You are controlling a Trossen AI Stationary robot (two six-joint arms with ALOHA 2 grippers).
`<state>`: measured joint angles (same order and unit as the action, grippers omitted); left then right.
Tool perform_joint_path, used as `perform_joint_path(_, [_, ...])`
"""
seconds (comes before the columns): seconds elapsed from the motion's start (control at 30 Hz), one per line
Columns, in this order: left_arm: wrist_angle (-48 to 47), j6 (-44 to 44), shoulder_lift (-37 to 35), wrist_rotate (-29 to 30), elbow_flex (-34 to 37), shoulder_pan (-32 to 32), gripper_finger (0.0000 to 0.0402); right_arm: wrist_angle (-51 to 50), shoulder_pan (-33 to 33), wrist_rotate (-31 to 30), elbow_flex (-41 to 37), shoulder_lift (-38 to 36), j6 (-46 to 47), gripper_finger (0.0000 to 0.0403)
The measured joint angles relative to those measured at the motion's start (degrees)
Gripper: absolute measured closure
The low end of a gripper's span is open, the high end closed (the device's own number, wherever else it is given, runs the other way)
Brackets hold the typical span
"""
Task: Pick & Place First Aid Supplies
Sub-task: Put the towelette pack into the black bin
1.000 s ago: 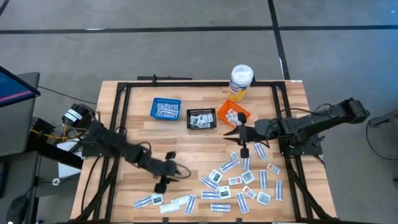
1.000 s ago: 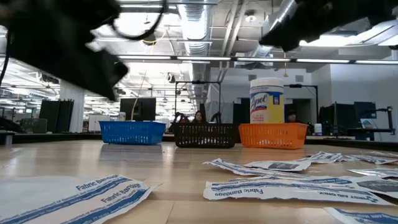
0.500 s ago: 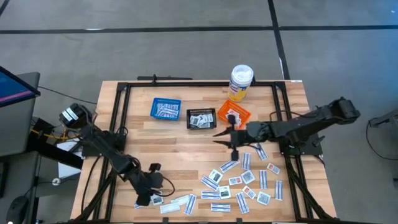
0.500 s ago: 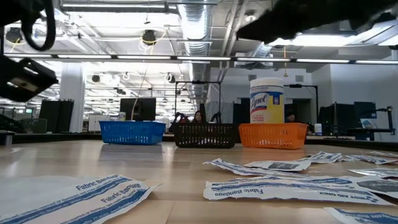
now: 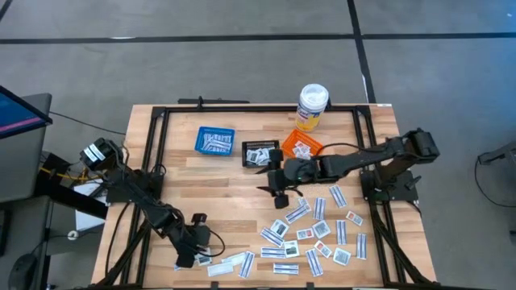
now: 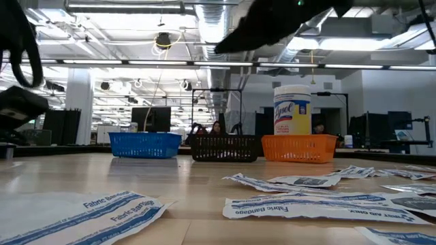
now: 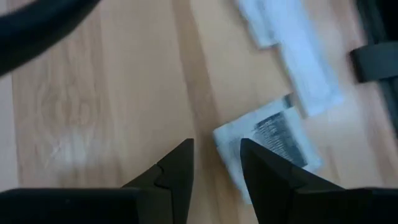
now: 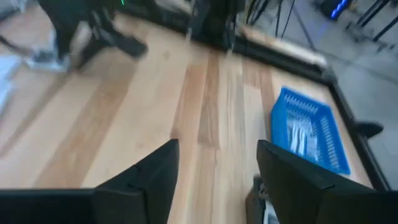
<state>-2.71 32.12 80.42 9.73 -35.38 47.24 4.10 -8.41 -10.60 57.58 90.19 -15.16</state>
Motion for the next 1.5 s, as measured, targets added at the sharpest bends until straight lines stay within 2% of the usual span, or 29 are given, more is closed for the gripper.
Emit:
perform_joint_path(0.2, [1.0,0.1,1.2,0.7,0.0,0.0,0.027,-0.8,2.0,-0.1,2.4,4.2,-1.0,0.0182])
perform_joint_path(0.4, [2.6,-0.3,4.5,1.0,-0.3,0.6,0.0274,-0.3,4.9,-0.3,2.8,4.8,-3.5,0.0188])
perform_joint_path(0.47, [2.6,-0.4,5.1,1.8,-0.3,1.1,0.0288,0.2,5.8,-0.4,2.8,4.8,2.4,0.0193])
perform_joint_path(0.53, [2.6,-0.4,5.2,2.5,-0.2,1.2,0.0311,1.4,6.6,-0.4,2.8,4.8,13.7,0.0199])
perform_joint_path(0.63, [2.4,-2.8,5.4,6.5,-0.2,1.2,0.0355,2.8,6.6,-0.4,3.1,6.3,23.5,0.021])
perform_joint_path(0.73, [2.4,-9.0,5.5,11.5,0.0,-0.3,0.0392,5.1,6.1,-0.2,2.8,9.2,21.8,0.022])
perform_joint_path(0.93, [1.1,-15.0,5.6,25.7,0.9,-6.7,0.0396,11.8,5.2,0.2,2.9,15.3,16.6,0.0235])
perform_joint_path(1.03, [0.9,-18.6,4.9,29.5,1.2,-10.1,0.0397,12.8,5.1,0.2,4.0,17.0,16.2,0.0239])
perform_joint_path(1.27, [2.0,-19.8,1.3,30.2,1.0,-14.7,0.0397,13.1,5.2,0.8,5.2,20.6,22.9,0.0241])
perform_joint_path(1.4, [1.9,-20.1,-2.7,25.9,1.0,-14.9,0.0391,12.6,5.4,1.7,5.2,20.7,23.1,0.0244])
perform_joint_path(1.5, [0.0,-19.3,-7.5,21.2,0.9,-15.0,0.037,12.7,5.5,1.7,5.2,20.4,23.2,0.0248])
